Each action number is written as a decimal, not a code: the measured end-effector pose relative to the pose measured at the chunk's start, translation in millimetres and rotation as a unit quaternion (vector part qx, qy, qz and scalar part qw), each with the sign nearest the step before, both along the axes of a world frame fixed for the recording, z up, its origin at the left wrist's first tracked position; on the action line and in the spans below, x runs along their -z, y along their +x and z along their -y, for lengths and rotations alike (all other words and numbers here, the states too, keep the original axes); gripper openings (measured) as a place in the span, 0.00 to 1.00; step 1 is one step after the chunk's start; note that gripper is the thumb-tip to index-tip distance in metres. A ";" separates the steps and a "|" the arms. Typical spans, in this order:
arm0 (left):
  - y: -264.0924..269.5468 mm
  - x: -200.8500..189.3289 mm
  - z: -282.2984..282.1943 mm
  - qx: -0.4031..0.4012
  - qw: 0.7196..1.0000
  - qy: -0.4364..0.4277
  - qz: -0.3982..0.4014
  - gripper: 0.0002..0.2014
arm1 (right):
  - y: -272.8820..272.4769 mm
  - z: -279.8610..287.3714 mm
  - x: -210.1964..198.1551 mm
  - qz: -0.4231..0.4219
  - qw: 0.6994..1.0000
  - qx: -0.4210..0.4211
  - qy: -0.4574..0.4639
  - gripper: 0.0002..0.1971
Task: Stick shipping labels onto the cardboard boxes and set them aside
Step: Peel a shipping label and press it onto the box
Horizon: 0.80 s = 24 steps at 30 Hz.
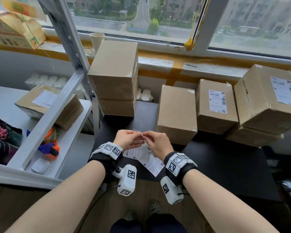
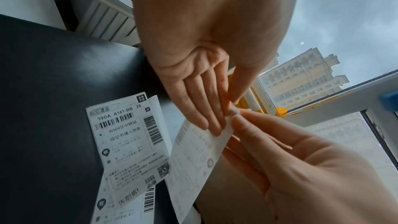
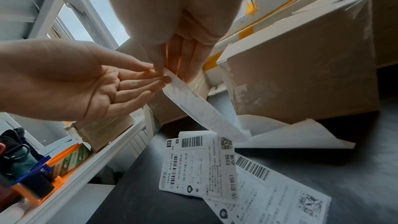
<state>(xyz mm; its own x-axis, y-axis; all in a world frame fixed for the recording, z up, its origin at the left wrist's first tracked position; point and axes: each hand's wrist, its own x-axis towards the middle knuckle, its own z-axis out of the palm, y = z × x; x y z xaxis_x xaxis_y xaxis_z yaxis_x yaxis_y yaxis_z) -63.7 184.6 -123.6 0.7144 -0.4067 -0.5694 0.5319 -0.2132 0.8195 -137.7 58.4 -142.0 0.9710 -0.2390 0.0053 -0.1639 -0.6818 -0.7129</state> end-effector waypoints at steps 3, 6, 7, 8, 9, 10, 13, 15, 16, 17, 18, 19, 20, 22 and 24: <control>-1.7 1.3 -0.3 0.008 1.000 -0.009 0.000 0.09 | -0.1 3.5 5.0 -0.003 1.000 0.010 -0.002 0.10; -4.2 3.0 0.1 0.015 1.000 -0.009 0.012 0.10 | -1.5 5.7 9.3 -0.007 1.000 0.017 0.002 0.10; -4.9 3.8 0.6 0.017 1.000 -0.009 0.015 0.10 | -1.9 6.1 10.3 -0.009 1.000 0.017 0.003 0.10; -5.7 4.2 1.1 0.019 1.000 -0.009 0.019 0.10 | -2.4 6.6 10.8 -0.010 1.000 0.018 0.005 0.10; -6.5 4.7 1.7 0.021 0.999 -0.008 0.022 0.10 | -2.8 7.1 11.3 -0.012 1.000 0.020 0.007 0.10; -7.1 5.2 2.2 0.023 0.999 -0.006 0.026 0.09 | -3.1 7.6 11.7 -0.012 1.000 0.019 0.009 0.10; -7.8 7.6 4.6 0.022 0.999 0.001 0.028 0.06 | -4.4 8.5 12.4 -0.012 1.000 0.017 0.011 0.10; -7.9 8.7 6.6 0.023 0.999 0.005 0.029 0.05 | -4.6 9.5 13.9 -0.012 1.000 0.019 0.019 0.09; -7.9 9.0 7.4 0.025 0.999 0.007 0.030 0.05 | -4.5 10.1 14.7 -0.012 0.999 0.021 0.023 0.09; -7.9 9.4 8.3 0.028 0.999 0.008 0.033 0.04 | -4.7 10.5 15.4 -0.012 0.999 0.023 0.027 0.09; -7.9 9.9 8.9 0.033 0.999 0.010 0.037 0.04 | -4.8 11.2 15.9 -0.012 0.999 0.025 0.032 0.09; -8.0 10.7 9.3 0.036 0.998 0.012 0.040 0.04 | -4.9 11.9 16.7 -0.012 0.999 0.027 0.037 0.09; -8.2 11.4 9.6 0.039 0.998 0.013 0.042 0.04 | -4.7 12.7 17.4 -0.013 0.999 0.028 0.045 0.09; -8.3 13.7 10.0 0.044 0.998 0.018 0.048 0.04 | -4.4 13.3 17.9 -0.017 0.997 0.030 0.066 0.08; -8.2 14.9 10.9 0.050 0.997 0.022 0.057 0.04 | -3.7 13.8 18.1 -0.018 0.995 0.037 0.089 0.08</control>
